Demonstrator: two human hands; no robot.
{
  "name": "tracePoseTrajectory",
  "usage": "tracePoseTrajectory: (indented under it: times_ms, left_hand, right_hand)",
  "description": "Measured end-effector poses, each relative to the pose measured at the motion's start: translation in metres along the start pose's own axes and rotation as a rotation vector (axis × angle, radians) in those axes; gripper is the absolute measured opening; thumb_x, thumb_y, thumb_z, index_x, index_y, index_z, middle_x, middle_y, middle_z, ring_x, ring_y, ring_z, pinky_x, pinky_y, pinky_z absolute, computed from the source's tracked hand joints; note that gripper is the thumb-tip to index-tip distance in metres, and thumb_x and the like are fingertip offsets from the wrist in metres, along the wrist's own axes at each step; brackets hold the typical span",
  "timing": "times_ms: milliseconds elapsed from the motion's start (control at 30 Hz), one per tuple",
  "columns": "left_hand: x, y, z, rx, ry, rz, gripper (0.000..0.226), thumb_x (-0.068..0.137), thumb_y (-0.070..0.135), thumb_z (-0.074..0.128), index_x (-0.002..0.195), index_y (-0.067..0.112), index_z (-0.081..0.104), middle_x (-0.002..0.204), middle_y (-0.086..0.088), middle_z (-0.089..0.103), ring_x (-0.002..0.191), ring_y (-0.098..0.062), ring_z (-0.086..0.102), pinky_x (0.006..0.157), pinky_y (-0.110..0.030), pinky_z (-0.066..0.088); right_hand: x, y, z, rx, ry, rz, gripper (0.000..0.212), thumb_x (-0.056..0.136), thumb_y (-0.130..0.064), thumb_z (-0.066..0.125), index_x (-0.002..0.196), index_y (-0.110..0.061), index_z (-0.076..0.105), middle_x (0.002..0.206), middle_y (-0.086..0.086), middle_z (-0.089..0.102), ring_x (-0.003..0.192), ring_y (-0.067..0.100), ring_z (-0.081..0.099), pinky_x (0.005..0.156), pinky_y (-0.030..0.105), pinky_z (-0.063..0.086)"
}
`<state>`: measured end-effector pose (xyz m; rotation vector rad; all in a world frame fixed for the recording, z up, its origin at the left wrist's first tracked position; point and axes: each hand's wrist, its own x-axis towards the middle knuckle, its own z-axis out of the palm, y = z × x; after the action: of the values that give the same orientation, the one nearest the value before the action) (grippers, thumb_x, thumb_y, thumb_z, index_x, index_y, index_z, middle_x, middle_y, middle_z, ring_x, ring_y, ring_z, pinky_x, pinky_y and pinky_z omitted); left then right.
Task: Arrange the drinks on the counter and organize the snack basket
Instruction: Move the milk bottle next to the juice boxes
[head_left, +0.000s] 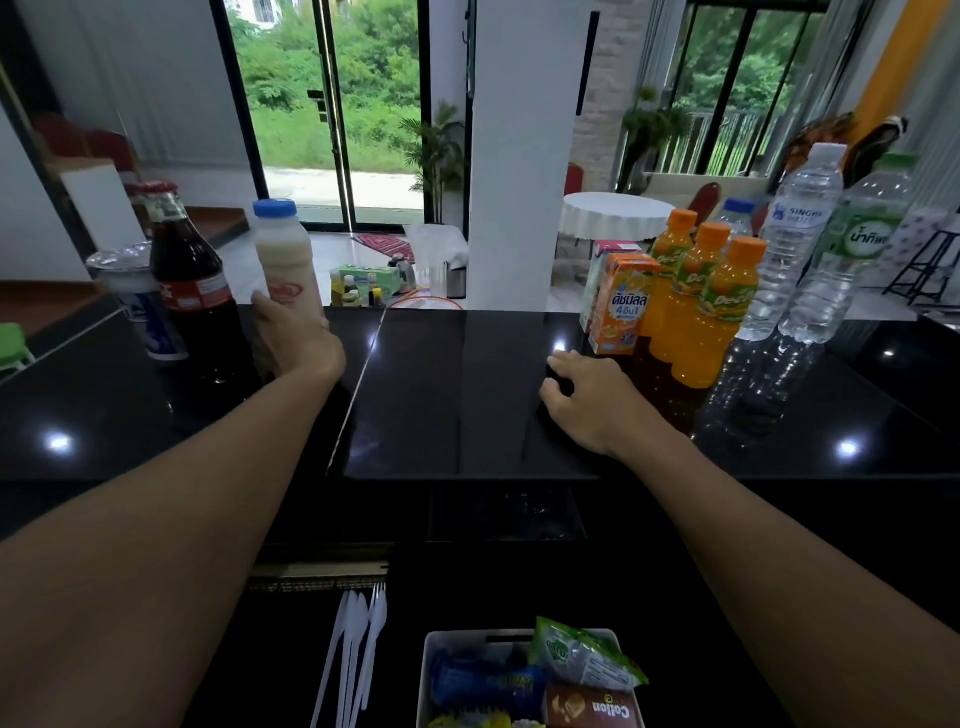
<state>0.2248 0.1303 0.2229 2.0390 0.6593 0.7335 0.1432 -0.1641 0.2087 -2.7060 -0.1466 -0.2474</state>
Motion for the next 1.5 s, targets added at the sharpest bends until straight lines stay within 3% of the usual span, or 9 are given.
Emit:
tracePoseTrajectory:
  times_ms: [167,333,433,533,700,933,1033,1200,1500]
  left_hand:
    - [0.007,0.004,0.008,0.107,0.010,-0.017,0.070,0.086,0.028,0.070,0.140,0.004,0.033,0.142,-0.021,0.041,0.132,-0.038,0.038,0.107,-0.051,0.031]
    - [0.008,0.003,0.017,0.031,0.010,-0.017,0.061,0.089,0.026,0.067,0.134,0.004,0.034,0.134,-0.023,0.051,0.124,-0.042,0.047,0.103,-0.054,0.034]
    - [0.000,0.004,0.016,0.000,-0.080,0.033,0.058,0.088,0.028,0.068,0.131,0.005,0.036,0.130,-0.023,0.052,0.118,-0.042,0.052,0.095,-0.051,0.043]
    - [-0.015,0.010,0.017,-0.029,-0.214,0.167,0.055,0.087,0.028,0.070,0.127,0.007,0.039,0.127,-0.019,0.054,0.111,-0.036,0.055,0.086,-0.042,0.044]
    - [-0.054,0.035,0.044,-0.127,-0.386,0.336,0.039,0.087,0.027,0.071,0.112,0.019,0.042,0.112,-0.003,0.054,0.090,-0.017,0.048,0.077,-0.027,0.037]
    - [-0.092,0.085,0.096,-0.266,-0.533,0.431,0.046,0.085,0.020,0.072,0.121,0.011,0.045,0.108,0.001,0.054,0.092,-0.013,0.051,0.069,-0.007,0.033]
    - [-0.100,0.099,0.116,-0.255,-0.560,0.447,0.048,0.085,0.023,0.073,0.120,0.013,0.042,0.108,0.004,0.053,0.094,-0.012,0.051,0.077,-0.020,0.038]
    - [-0.106,0.110,0.141,-0.217,-0.567,0.437,0.042,0.084,0.020,0.074,0.107,0.019,0.038,0.099,0.006,0.053,0.087,-0.012,0.051,0.062,-0.012,0.032]
    - [-0.108,0.099,0.157,-0.262,-0.576,0.412,0.056,0.078,0.030,0.079,0.122,0.019,0.045,0.106,0.010,0.057,0.093,-0.008,0.055,0.073,-0.021,0.040]
  right_hand:
    - [-0.005,-0.001,-0.001,0.032,0.015,-0.003,0.055,0.101,-0.036,0.048,0.149,-0.010,0.046,0.157,0.004,0.042,0.149,0.018,0.030,0.120,0.039,0.030]
    - [-0.015,0.022,-0.020,-0.106,0.004,0.029,0.058,0.099,-0.051,0.049,0.143,-0.013,0.048,0.145,0.004,0.053,0.130,0.026,0.052,0.102,0.046,0.049]
    - [-0.024,0.046,-0.030,-0.095,-0.060,0.011,0.062,0.102,-0.051,0.043,0.152,-0.014,0.038,0.159,0.002,0.038,0.147,0.022,0.034,0.120,0.041,0.029]
    - [-0.026,0.053,-0.027,-0.038,-0.068,-0.011,0.059,0.106,-0.042,0.041,0.157,-0.015,0.032,0.165,0.000,0.025,0.153,0.015,0.016,0.125,0.033,0.010]
    - [-0.019,0.055,-0.024,-0.048,-0.059,-0.003,0.059,0.105,-0.044,0.041,0.156,-0.016,0.034,0.165,-0.001,0.026,0.153,0.017,0.018,0.125,0.035,0.013]
    - [-0.015,0.060,-0.022,-0.014,-0.043,0.005,0.061,0.101,-0.049,0.043,0.154,-0.019,0.039,0.163,-0.005,0.030,0.152,0.017,0.021,0.122,0.034,0.017]
    - [-0.013,0.060,-0.022,-0.023,-0.036,-0.006,0.060,0.101,-0.047,0.043,0.152,-0.017,0.042,0.162,-0.003,0.033,0.151,0.017,0.024,0.123,0.036,0.021]
    - [-0.010,0.060,-0.022,-0.010,-0.024,0.001,0.058,0.099,-0.045,0.045,0.149,-0.016,0.046,0.160,-0.001,0.038,0.149,0.021,0.030,0.121,0.040,0.026]
    - [-0.005,0.064,-0.018,-0.026,0.008,-0.011,0.057,0.098,-0.043,0.043,0.147,-0.016,0.050,0.157,-0.001,0.042,0.146,0.020,0.035,0.120,0.038,0.028]
